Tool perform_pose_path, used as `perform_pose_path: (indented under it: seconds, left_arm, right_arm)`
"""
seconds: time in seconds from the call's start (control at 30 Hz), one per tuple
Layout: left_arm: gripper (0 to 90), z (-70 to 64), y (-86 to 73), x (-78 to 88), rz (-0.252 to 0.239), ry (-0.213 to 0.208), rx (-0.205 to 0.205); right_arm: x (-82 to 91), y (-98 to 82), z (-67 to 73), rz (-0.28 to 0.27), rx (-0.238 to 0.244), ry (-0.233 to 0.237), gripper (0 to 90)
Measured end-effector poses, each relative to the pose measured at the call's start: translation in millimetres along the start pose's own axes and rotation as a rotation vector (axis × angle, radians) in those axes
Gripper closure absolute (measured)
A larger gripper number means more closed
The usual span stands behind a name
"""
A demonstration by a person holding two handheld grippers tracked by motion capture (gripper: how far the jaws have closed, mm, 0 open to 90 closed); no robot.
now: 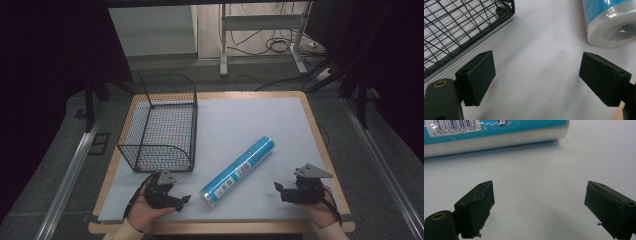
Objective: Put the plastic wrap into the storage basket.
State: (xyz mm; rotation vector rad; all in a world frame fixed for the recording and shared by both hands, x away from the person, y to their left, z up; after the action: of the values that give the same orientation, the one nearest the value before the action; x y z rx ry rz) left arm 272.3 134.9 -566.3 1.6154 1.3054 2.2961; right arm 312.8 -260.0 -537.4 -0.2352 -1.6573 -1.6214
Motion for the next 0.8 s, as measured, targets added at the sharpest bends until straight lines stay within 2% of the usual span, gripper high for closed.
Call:
perform_pose_path:
  seconds: [0.43,0.6,0.7,0.8]
  left_arm:
    - [13.2,-3.5,4.1,1.7,-0.003,0.004,-0.016]
    - [13.2,-4.6,6.5,2.4,-0.005,0.006,-0.013]
    - [13.1,-7.7,9.0,2.2,-0.009,-0.010,0.001]
    - [13.1,-8.2,11.2,1.9,-0.007,0.001,0.006]
  right_arm:
    - [1.0,-1.0,2.5,0.007,-0.005,-0.001,10.0]
    - [-0.5,-1.5,1.5,0.009,0.001,0.004,10.0]
    - [-0.5,-1.7,1.3,0.009,0.007,0.006,10.0]
    - [-1.3,-2.3,0.8,0.012,0.016,0.010,10.2]
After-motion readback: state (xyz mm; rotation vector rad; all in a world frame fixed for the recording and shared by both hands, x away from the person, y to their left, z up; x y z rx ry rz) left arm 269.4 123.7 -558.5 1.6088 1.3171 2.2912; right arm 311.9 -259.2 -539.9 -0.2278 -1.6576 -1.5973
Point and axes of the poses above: each handheld gripper's, and its own axes: x roughly backward along the jaws, y roughly out of its top, z roughly to its left, the point moved 5 cm from there along -x, roughly forward along the jaws, and after that the axes turned 15 degrees about -x, right-handed, at the moved point
